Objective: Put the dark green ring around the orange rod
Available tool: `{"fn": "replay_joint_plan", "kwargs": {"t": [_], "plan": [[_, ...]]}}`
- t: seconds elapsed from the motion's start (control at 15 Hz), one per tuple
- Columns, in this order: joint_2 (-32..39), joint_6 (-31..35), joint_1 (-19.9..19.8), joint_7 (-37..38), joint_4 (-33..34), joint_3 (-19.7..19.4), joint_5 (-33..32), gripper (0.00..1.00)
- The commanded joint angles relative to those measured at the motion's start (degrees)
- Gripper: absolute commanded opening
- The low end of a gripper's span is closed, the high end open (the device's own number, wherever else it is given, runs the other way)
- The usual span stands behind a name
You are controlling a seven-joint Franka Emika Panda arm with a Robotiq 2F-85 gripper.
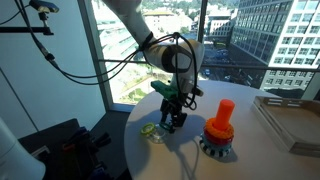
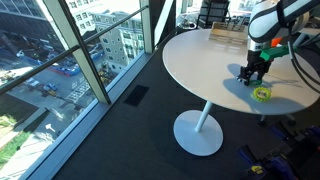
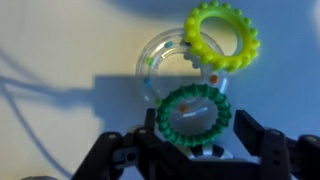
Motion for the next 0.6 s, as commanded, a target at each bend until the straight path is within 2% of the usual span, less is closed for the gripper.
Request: {"fn": "replay_joint_plan", "kwargs": {"t": [0.0, 0.07, 0.53], "plan": [[0.92, -0.26, -0.27, -0.31, 1.73, 0.23, 1.21, 0.49], [0.84, -0.31, -0.33, -0.36, 1.83, 0.24, 1.30, 0.45], [-1.36, -0.64, -0.35, -0.38, 1.39, 0.06, 1.85, 0.45]]}}
